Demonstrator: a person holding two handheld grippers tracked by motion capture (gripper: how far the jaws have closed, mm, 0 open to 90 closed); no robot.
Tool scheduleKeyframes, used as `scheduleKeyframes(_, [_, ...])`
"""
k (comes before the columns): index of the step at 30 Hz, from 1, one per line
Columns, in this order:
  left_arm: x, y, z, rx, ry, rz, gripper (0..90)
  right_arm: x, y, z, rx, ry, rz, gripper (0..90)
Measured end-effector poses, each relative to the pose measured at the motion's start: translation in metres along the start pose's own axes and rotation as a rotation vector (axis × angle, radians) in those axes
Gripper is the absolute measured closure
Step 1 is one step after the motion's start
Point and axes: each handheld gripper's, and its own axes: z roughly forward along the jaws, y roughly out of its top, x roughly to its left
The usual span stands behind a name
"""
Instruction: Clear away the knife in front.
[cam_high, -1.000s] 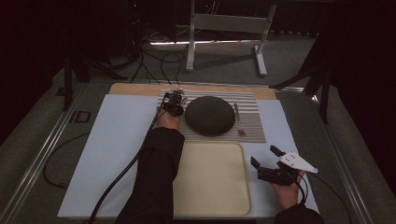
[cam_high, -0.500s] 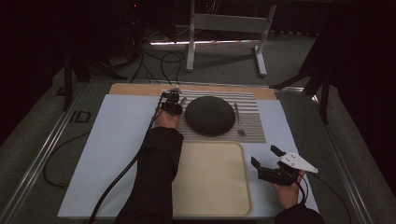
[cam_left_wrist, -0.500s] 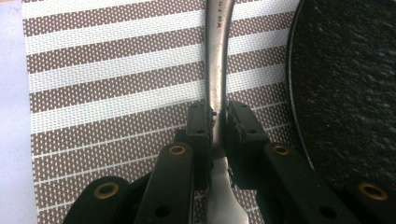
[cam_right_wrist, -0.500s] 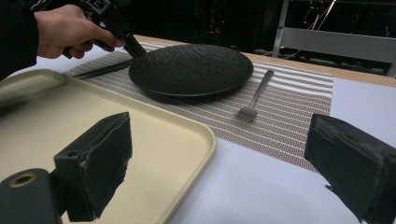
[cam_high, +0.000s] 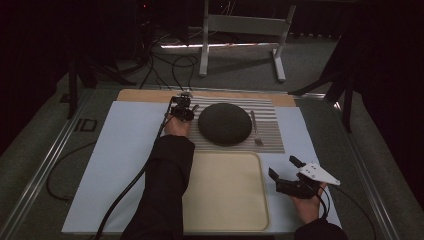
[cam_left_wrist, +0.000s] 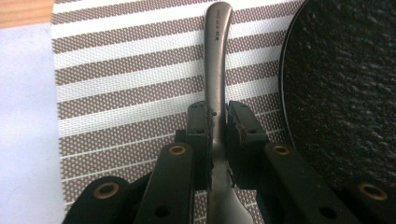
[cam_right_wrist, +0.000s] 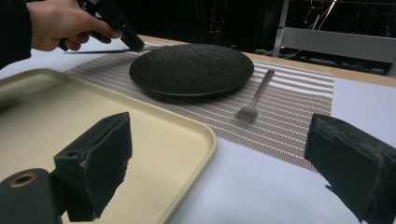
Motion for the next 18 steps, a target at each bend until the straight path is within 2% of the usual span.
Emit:
scheduleKeyframes(7, [0.003,0.0,-0.004,-0.014,0.007,-0.015,80.8,0.0,0.0,0.0,0.0,-0.002,0.001,7.6])
scheduleKeyframes(18, [0.008,0.003,-0.016,-0.032,0.007,-0.01,80.7,0.0,0.0,0.0,0.001,-0.002,0.0,7.5])
